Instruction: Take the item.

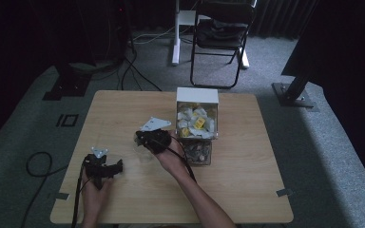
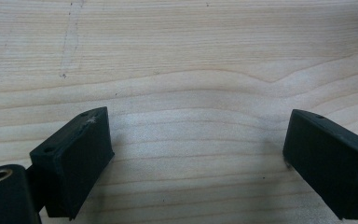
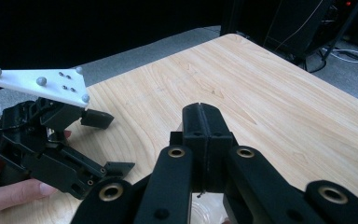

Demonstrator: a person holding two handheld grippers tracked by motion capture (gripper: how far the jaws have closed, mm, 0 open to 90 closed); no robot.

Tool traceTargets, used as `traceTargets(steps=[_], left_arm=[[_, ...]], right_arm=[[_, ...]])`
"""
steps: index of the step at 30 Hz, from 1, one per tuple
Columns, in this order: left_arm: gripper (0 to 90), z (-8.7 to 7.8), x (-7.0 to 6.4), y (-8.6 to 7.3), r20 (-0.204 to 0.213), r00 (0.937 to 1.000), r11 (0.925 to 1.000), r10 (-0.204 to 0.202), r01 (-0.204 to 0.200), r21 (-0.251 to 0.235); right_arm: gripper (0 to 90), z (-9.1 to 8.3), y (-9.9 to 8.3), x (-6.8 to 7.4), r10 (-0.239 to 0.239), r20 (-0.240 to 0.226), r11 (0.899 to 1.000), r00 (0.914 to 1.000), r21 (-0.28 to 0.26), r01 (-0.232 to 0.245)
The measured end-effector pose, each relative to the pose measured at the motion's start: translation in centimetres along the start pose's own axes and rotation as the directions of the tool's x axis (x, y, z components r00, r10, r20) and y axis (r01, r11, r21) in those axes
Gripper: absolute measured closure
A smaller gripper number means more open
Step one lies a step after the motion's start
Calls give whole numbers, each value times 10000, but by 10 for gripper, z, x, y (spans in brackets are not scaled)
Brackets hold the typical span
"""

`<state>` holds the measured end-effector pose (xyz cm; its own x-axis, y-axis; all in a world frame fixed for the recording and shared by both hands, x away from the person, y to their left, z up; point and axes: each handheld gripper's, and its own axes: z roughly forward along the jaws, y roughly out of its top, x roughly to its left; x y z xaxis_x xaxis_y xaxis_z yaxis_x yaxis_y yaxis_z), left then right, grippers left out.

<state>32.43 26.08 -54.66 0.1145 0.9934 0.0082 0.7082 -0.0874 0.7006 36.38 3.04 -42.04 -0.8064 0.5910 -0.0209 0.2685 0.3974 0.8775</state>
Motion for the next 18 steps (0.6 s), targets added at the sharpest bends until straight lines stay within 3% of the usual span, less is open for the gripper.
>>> traceTargets(steps=[8,9,11,12,13,15,18], left_arm=[[84,0,0,0,-1,10000,10000,0,0,-1],[84,0,0,0,7,10000,10000,-2,2,-3],[84,0,0,0,0,10000,10000,1,-1,0],[84,0,0,0,-2,10000,10000,0,0,0],[84,0,0,0,-2,10000,10000,0,0,0],[84,0,0,0,4,10000,10000,-1,1,-1],[84,0,0,0,-3,10000,10000,-2,2,1]], right_arm=[[900,2,-2,1,-36,39,10000,10000,82,36],[868,3,-2,1,-29,33,10000,10000,83,29],[631,3,-1,1,-25,-59,10000,10000,24,25],[564,4,-1,2,-9,-40,10000,10000,12,9],[564,4,-1,2,-9,-40,10000,10000,12,9],[447,5,-2,5,-29,-35,10000,10000,13,29],[405,5,-2,6,-76,-117,10000,9999,42,77]])
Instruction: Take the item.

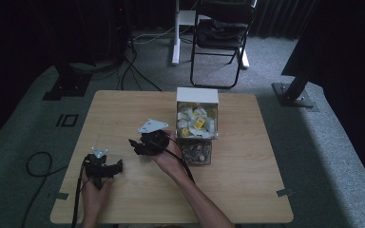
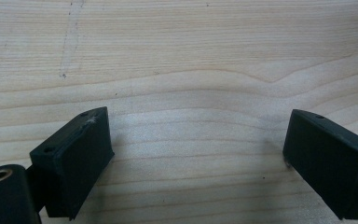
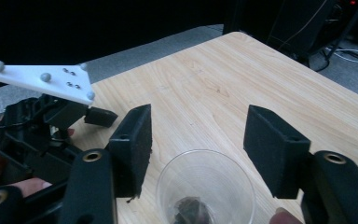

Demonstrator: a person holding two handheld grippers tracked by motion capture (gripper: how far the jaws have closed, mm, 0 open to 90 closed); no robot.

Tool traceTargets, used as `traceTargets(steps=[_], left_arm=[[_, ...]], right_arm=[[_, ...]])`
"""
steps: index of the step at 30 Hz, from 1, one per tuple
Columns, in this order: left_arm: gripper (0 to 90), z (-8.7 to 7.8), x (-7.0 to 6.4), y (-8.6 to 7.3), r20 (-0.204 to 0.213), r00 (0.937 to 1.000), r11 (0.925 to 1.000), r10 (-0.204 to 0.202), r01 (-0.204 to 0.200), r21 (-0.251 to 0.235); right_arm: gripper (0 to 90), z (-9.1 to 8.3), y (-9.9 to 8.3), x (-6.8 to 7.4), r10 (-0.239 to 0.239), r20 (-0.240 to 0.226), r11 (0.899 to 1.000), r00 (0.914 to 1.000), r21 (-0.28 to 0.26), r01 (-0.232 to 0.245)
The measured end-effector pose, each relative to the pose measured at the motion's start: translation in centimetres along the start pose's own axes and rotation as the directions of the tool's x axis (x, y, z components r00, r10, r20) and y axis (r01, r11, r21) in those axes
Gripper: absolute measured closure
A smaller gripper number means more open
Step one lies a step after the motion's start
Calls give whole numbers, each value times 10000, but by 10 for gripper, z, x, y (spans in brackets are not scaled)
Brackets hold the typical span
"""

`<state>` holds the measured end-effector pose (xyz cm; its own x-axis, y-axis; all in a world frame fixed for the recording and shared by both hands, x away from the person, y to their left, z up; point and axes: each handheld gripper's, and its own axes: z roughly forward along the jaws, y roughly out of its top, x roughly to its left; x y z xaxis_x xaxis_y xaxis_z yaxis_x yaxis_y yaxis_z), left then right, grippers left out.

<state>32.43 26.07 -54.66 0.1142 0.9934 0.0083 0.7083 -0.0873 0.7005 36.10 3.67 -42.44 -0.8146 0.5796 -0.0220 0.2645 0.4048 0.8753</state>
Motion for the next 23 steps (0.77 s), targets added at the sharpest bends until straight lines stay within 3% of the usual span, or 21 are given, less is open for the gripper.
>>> traceTargets(steps=[8,23], left_arm=[[84,0,0,0,6,10000,10000,2,-2,0],[84,0,0,0,-2,10000,10000,1,-1,-1]], right_arm=[[349,-4,-2,3,-203,-359,9997,9992,99,206],[351,-17,-6,3,-348,-624,9991,9974,202,362]])
